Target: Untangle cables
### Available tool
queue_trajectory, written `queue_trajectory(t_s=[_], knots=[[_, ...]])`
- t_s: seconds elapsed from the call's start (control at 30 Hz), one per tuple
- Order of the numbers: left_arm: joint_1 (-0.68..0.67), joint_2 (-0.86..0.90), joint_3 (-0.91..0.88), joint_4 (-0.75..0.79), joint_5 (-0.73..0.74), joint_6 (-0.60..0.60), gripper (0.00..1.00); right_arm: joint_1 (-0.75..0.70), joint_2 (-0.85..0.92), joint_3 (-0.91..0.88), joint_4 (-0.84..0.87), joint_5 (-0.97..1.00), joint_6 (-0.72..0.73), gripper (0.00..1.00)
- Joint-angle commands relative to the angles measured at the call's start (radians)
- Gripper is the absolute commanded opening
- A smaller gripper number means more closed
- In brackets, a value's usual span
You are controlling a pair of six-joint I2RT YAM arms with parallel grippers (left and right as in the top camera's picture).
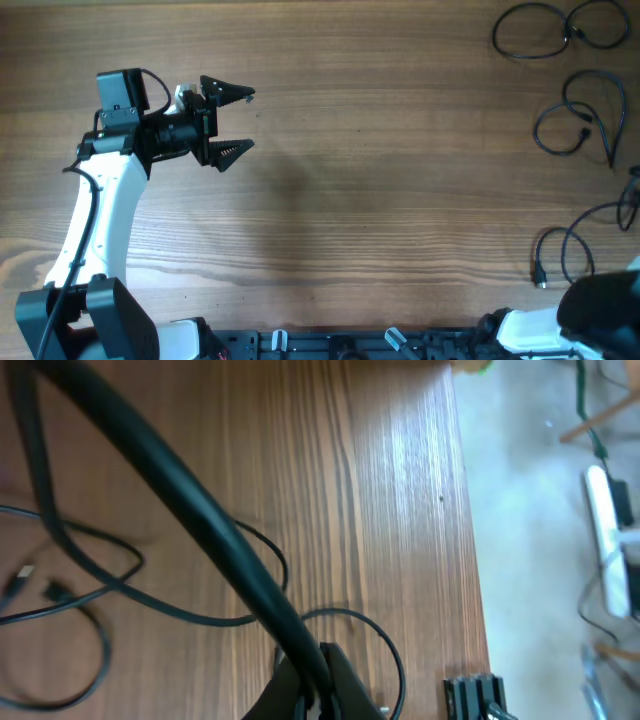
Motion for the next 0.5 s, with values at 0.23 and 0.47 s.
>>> queue_trajectory(t_s=[0.23,0.47], knots=[[-0.004,0.005,0.004,0.0,-0.009,0.027,1.0,-0.159,0.131,-0.051,0.017,-0.094,0.042,0.25],[-0.004,0.005,0.004,0.0,-0.009,0.027,1.0,-0.162,0.135,-0.292,0.169,-0.121,0.042,0.35]])
